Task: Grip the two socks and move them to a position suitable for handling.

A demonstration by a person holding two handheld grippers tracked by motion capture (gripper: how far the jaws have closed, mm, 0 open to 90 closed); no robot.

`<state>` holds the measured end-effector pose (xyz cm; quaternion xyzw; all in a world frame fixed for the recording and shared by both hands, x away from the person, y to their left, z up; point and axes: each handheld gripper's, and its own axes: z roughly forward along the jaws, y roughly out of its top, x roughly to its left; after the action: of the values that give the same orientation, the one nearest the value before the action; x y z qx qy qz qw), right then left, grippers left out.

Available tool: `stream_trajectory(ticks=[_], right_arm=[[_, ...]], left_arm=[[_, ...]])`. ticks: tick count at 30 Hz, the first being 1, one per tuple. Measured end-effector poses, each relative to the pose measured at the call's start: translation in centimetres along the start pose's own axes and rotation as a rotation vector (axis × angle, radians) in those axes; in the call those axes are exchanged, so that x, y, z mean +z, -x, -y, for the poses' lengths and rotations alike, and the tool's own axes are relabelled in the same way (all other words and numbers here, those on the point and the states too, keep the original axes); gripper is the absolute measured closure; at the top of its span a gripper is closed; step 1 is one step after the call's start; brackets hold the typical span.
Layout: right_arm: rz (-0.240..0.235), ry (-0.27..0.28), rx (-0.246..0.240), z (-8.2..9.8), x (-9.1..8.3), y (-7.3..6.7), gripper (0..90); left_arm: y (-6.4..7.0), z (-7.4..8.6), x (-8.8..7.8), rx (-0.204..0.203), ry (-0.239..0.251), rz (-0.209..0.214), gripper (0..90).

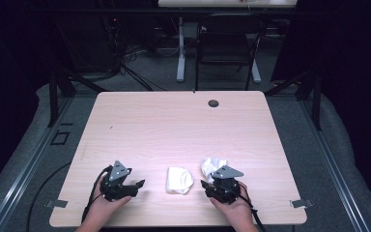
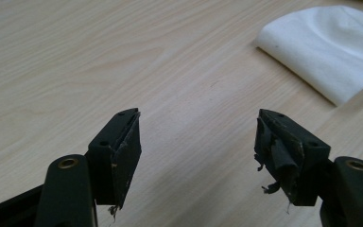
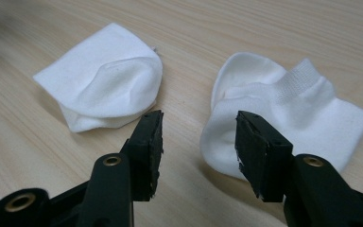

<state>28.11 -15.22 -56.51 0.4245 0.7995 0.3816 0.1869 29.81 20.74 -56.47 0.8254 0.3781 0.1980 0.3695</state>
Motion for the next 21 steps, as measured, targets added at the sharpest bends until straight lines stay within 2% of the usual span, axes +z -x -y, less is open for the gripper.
stream_trajectory(ticks=[5, 13, 21], right_arm=[[0.007, 0.026, 0.005, 0.0, 0.2, 0.1, 51.8], [0.008, 0.001, 0.012, 0.0, 0.4, 0.3, 51.9], [0.001, 0.004, 0.035, 0.0, 0.3, 0.7, 51.9]], left_arm=[[-0.6, 0.1, 0.1, -0.051, 0.007, 0.003, 32.4], [-1.5, 0.4, -0.2, -0.117, 0.014, 0.015, 36.5], [-1.6, 0.4, -0.1, -0.128, 0.016, 0.03, 38.8]])
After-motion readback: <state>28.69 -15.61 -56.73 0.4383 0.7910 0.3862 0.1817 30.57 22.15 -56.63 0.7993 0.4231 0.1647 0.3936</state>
